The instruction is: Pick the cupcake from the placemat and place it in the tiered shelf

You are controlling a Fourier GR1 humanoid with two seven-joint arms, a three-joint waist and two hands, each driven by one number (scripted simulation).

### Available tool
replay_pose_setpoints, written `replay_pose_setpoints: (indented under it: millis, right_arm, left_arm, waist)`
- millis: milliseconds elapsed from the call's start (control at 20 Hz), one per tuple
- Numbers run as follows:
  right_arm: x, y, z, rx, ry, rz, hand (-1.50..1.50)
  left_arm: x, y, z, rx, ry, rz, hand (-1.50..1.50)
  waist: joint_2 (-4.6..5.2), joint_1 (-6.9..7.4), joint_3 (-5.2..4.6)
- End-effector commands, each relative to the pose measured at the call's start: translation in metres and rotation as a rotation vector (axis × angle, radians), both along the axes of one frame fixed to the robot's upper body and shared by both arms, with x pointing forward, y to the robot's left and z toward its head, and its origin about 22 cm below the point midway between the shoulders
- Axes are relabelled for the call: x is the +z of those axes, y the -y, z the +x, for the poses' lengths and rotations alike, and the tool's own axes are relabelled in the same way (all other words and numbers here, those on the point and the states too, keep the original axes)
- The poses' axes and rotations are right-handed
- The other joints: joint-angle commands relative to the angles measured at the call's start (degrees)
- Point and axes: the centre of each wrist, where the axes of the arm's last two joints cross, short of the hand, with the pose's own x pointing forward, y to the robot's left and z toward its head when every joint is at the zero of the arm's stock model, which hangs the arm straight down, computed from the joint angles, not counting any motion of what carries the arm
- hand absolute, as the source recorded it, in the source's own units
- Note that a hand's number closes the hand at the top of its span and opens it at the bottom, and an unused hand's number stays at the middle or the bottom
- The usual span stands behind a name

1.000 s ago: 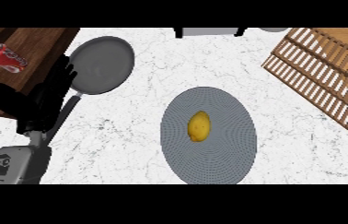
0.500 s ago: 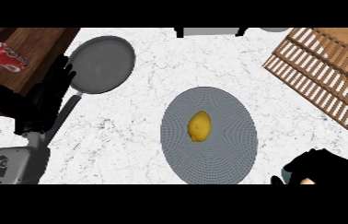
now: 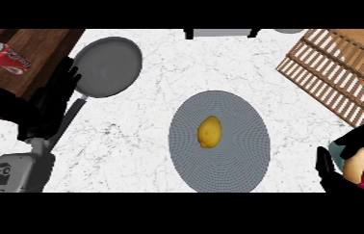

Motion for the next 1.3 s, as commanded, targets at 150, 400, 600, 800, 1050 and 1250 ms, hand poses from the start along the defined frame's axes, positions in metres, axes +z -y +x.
replay_pose_setpoints:
  millis: [150, 400, 600, 800, 1050, 1250]
  right_arm:
    - [0.046, 0.052, 0.019, -0.009, -0.02, 0.261, 1.5]
    - [0.067, 0.132, 0.035, -0.002, -0.034, 0.313, 1.5]
    - [0.085, 0.205, 0.038, -0.005, -0.035, 0.33, 1.5]
    - [0.09, 0.243, 0.034, 0.026, -0.057, 0.329, 1.5]
    - [0.07, 0.29, 0.043, -0.005, -0.08, 0.31, 1.5]
    - [0.067, 0.298, 0.05, -0.174, -0.105, 0.394, 1.5]
  left_arm:
    - [0.007, 0.001, 0.0, 0.007, 0.013, 0.001, 0.0]
    - [-0.019, -0.004, -0.013, -0.001, -0.002, -0.005, 0.0]
    - [0.004, 0.0, 0.0, -0.032, -0.014, -0.014, 0.0]
    - [0.011, -0.002, 0.01, -0.005, 0.01, 0.008, 0.0]
    - [-0.01, 0.026, 0.014, -0.037, 0.012, 0.002, 0.0]
    - [-0.003, 0.011, 0.013, -0.051, -0.002, -0.005, 0.0]
  waist:
    - [-0.13, 0.3, 0.2]
    - [-0.06, 0.32, 0.11]
    - [0.22, 1.53, 0.09]
    - [0.12, 1.63, -0.06]
    - [0.39, 2.31, -0.05]
    - [0.34, 2.41, -0.1]
